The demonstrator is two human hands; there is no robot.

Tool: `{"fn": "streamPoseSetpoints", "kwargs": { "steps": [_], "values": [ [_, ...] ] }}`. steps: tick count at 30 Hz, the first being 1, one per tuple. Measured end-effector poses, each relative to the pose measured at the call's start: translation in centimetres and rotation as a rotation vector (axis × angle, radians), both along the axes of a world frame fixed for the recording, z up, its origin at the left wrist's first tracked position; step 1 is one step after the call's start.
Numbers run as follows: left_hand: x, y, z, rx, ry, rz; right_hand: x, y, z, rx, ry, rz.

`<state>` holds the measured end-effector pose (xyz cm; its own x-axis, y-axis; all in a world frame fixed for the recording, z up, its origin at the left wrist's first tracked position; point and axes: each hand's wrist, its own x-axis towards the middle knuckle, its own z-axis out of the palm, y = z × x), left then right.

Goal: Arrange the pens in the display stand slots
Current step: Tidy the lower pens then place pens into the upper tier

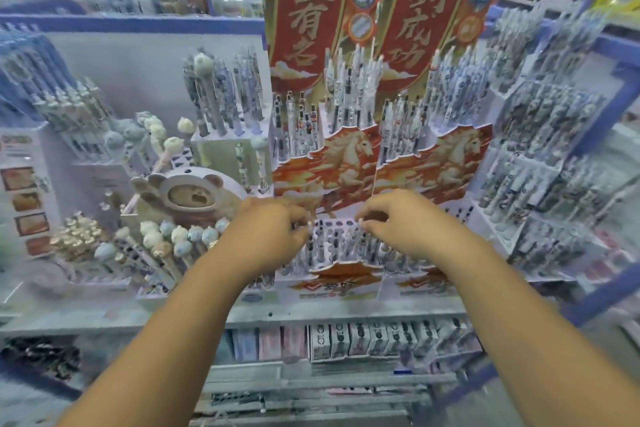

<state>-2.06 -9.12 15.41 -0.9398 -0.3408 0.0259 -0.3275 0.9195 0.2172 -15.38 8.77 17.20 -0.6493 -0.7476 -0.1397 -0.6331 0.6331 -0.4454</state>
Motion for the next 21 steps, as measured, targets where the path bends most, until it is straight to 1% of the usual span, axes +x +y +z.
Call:
{"fn": "streamPoseSetpoints", "kwargs": {
  "steps": [3,5,8,10,12,15,17,19,21],
  "values": [
    [0.3,-0.2,-0.5,0.051,0.047,0.011,-0.5,-0.2,-0.2,0.004,0.013,0.026],
    [0.3,-0.1,-0.7,0.117,0.131,0.045,-0.8,-0.1,-0.2,-0.040,0.017,0.030],
    [0.3,0.4,-0.3,0.310,0.323,0.160,-1.1,0.4,0.5,-0.251,-0.029,-0.036],
    [0.4,0.7,0.5,0.412,0.438,0.195,-1.5,0.8,1.6,-0.414,-0.068,-0.080],
    [0.6,1.0,1.4,0.469,0.528,0.209,-1.9,1.1,2.7,-0.526,-0.153,-0.106],
    [0.6,1.6,2.9,0.556,0.665,0.211,-2.5,1.3,3.5,-0.641,-0.317,-0.116],
    [0.4,2.0,3.6,0.607,0.726,0.196,-2.6,1.5,3.8,-0.736,-0.398,-0.109],
    [0.1,2.1,4.0,0.668,0.751,0.174,-2.6,1.6,3.8,-0.801,-0.401,-0.090],
    [-0.3,2.1,4.3,0.689,0.745,0.146,-2.7,1.7,3.7,-0.839,-0.391,-0.086]
  ]
}}
